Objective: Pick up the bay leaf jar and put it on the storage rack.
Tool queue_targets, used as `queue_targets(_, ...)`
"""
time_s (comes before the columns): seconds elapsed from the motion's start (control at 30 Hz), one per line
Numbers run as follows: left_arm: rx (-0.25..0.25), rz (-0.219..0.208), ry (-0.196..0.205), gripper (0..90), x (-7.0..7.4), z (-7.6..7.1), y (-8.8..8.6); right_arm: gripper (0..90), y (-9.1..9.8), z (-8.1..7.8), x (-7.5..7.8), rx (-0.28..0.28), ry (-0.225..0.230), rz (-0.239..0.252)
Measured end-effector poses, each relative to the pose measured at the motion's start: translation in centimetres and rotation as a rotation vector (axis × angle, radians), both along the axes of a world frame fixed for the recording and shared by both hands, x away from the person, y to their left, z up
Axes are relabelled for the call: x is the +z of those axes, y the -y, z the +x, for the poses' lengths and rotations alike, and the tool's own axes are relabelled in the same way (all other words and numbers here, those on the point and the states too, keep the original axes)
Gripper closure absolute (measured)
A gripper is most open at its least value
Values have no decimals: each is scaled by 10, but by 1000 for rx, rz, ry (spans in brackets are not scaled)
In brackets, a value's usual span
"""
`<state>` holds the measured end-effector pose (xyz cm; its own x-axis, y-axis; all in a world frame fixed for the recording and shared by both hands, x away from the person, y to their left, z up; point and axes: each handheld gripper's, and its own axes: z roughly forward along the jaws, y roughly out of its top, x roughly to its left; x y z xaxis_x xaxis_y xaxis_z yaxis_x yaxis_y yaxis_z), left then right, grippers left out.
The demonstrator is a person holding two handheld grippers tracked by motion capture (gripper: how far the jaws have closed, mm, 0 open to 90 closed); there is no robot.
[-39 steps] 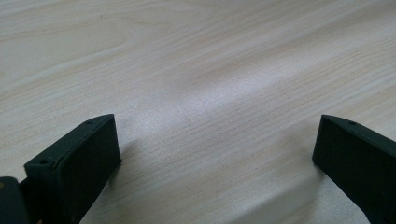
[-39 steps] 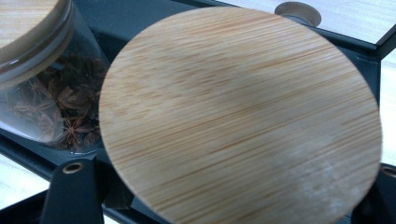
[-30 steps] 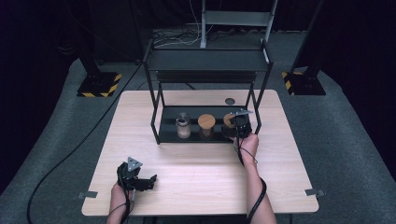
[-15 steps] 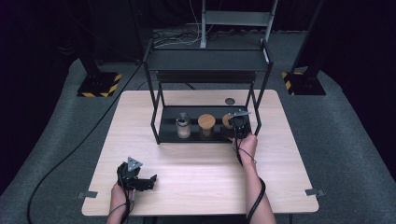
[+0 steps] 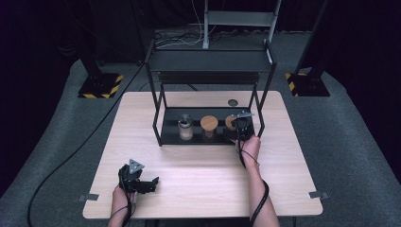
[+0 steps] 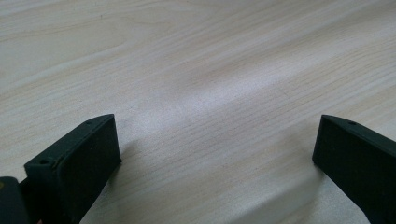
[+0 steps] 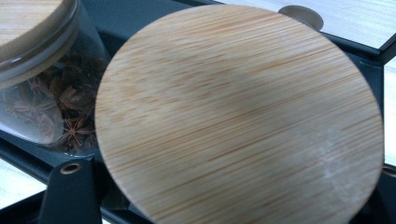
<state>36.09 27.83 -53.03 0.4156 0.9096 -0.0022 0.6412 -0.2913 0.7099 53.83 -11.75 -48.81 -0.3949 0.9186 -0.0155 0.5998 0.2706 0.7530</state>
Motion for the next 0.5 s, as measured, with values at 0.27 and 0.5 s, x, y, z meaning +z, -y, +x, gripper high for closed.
queue_targets(0.27,0,0,0,2,0,0,0,61,1,-4,0,-40,-24,13)
queue_targets(0.5,0,0,0,2,0,0,0,0,1,-12,0,-35,-60,0)
